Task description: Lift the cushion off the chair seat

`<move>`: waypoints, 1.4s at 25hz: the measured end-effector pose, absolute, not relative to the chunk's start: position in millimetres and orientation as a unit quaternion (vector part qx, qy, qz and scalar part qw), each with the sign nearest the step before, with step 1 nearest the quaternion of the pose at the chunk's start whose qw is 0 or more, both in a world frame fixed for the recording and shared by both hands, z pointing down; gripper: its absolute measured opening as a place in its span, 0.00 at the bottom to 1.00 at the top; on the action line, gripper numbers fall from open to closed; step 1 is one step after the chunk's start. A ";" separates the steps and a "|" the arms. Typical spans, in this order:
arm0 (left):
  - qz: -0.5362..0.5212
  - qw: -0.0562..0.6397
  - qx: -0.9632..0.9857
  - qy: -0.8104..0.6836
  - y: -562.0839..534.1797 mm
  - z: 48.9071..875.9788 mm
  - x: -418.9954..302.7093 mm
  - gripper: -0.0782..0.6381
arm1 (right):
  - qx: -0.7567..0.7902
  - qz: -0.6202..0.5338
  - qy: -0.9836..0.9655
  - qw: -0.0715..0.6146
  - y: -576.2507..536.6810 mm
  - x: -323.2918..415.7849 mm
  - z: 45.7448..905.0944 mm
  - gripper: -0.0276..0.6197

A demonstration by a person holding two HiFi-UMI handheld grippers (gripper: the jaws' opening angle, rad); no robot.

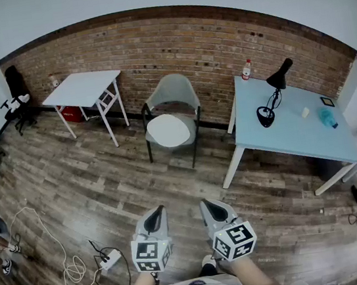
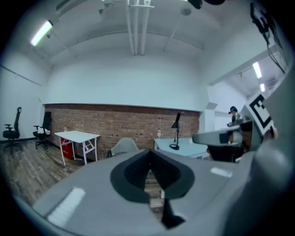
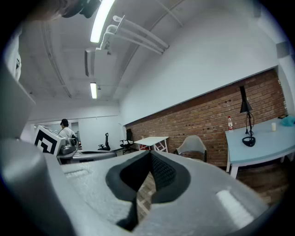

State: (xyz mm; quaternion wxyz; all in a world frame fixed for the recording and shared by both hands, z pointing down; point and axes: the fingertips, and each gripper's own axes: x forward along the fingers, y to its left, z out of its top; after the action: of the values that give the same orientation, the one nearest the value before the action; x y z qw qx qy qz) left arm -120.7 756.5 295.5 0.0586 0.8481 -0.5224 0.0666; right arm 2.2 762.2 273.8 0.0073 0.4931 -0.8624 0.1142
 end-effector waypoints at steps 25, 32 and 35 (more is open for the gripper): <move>0.091 0.076 0.823 -0.556 641.0 315.4 -29.2 0.10 | 0.451 0.149 -0.880 0.005 636.0 93.2 295.8 0.04; 0.091 0.077 0.822 -0.557 581.5 325.7 -40.6 0.10 | 0.458 0.152 -0.876 0.009 575.6 86.2 307.5 0.04; 0.090 0.082 0.822 -0.556 543.0 330.9 -51.5 0.10 | 0.464 0.156 -0.872 0.016 537.9 79.3 313.6 0.04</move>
State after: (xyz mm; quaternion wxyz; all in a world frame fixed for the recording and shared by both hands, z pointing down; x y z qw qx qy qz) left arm -51.5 543.0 330.9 0.0824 0.8221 -0.5561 0.0902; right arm 79.3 537.9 313.6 0.0157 0.4636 -0.8720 0.1564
